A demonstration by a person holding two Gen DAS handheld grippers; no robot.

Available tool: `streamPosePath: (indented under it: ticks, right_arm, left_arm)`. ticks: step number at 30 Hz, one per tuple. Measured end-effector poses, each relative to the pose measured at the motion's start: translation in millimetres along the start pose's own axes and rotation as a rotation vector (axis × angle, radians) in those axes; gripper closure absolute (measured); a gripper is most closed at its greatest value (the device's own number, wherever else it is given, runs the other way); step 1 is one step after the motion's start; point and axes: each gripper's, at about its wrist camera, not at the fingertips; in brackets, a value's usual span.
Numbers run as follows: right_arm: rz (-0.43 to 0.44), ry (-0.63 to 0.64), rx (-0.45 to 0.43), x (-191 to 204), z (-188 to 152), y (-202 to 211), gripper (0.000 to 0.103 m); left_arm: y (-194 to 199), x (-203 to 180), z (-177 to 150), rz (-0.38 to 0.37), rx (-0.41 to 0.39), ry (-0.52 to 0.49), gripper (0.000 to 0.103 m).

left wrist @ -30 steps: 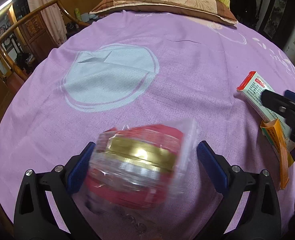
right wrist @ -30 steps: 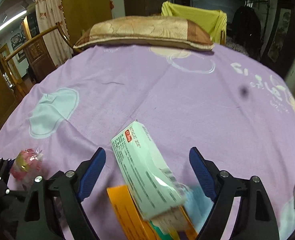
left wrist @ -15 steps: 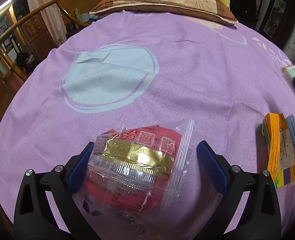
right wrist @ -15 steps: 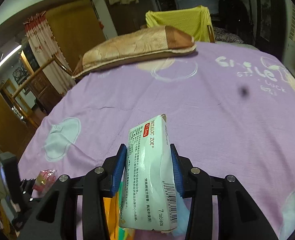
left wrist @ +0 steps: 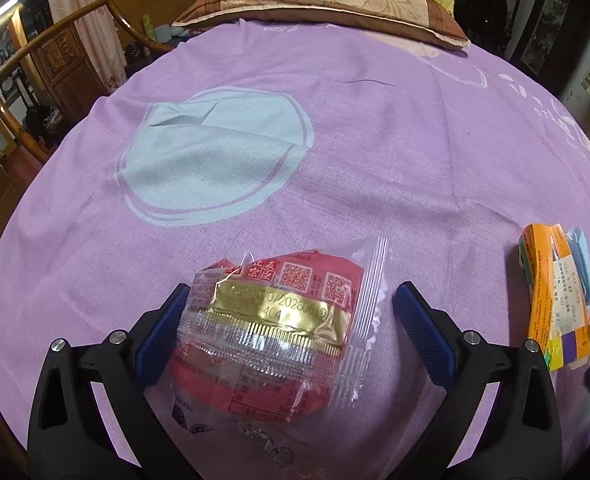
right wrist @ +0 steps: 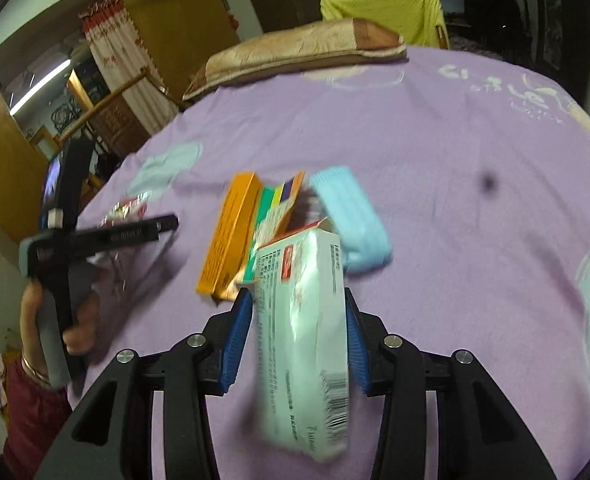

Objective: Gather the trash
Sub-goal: 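Grasp the pink snack bag with the left tool while the right tool grasps the white medicine box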

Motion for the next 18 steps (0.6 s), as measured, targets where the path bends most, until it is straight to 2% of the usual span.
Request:
streamPosePath:
  ticks: [3, 5, 10, 15, 16, 18]
  right_arm:
    - [-0.008, 0.047, 0.007, 11, -6, -1, 0.058]
    - [-0.016, 0.070, 0.013, 16, -8, -3, 0.057]
    - [-0.041, 0.085, 0.050, 19, -9, -13, 0.047]
    - [-0.069, 0.101, 0.042, 21, -11, -16, 0.047]
    - [-0.069, 0.100, 0.039, 21, -11, -16, 0.052]
    - [-0.069, 0.098, 0.033, 21, -11, -16, 0.058]
  left_arm:
    - [7, 5, -6, -0.042, 0.003, 0.002, 0.007]
    - [10, 8, -11, -0.028, 0.014, -0.013, 0.007]
    - [12, 14, -12, -0.027, 0.011, 0.002, 0.007]
    - [11, 12, -9, -0.035, -0.006, 0.009, 0.007]
    - [13, 12, -9, -0.043, -0.013, 0.011, 0.008]
    - [17, 13, -11, -0.079, -0.033, 0.013, 0.023]
Point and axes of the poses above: each gripper's, at about its wrist camera, not at the fingertips, and y roughly against the way its jaws point, x to its left, z to its top, and after that the axes turned 7 degrees about -z, right-handed
